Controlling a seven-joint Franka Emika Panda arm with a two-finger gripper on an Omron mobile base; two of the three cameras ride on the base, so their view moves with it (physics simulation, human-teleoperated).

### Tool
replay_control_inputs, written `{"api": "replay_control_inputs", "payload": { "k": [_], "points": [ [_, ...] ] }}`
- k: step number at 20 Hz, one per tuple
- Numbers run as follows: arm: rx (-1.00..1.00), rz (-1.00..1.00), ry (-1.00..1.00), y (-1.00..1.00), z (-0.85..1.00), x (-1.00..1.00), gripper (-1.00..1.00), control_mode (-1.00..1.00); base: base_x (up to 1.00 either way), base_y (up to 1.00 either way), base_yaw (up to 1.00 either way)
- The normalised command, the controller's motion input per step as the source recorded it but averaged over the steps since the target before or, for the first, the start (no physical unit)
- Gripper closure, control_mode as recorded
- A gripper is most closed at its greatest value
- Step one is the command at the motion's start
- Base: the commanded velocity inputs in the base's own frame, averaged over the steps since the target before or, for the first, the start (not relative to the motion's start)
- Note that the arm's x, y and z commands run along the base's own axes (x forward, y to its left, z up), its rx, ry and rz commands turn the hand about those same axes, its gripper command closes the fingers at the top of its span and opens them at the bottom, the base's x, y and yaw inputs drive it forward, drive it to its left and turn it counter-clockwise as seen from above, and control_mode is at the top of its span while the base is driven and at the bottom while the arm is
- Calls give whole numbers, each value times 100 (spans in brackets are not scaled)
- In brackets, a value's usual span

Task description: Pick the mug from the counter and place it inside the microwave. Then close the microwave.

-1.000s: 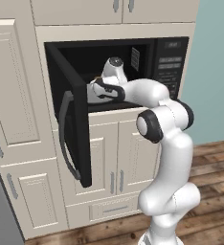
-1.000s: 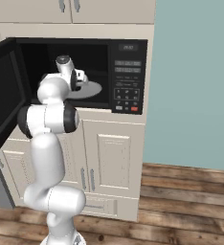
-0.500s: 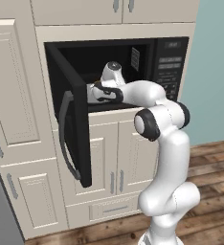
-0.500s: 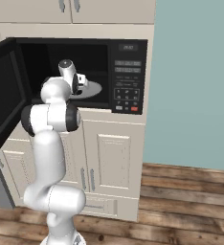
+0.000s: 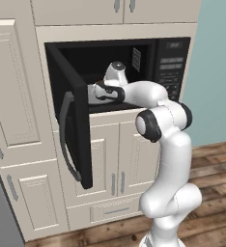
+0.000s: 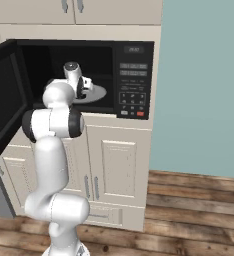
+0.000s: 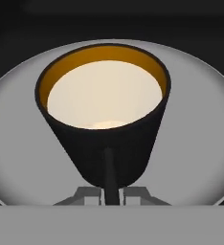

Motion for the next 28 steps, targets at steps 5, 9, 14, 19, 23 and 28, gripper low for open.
{"api": "replay_control_inputs", "payload": {
  "k": [5,9,14,19,23,28],
  "points": [
    [0,0,0,-2,1,-8,-100,-100,0,0,0],
    [0,0,-3,-11,15,-51,-100,-100,0,0,0],
    [0,0,-3,-26,10,-67,-100,-100,0,0,0],
    [1,-2,-4,-42,0,-98,-100,-100,0,0,0],
    [4,-7,-5,-31,8,-100,-100,-100,0,0,0],
    [2,-4,-7,-8,42,-94,-100,-100,0,0,0]
  ]
}}
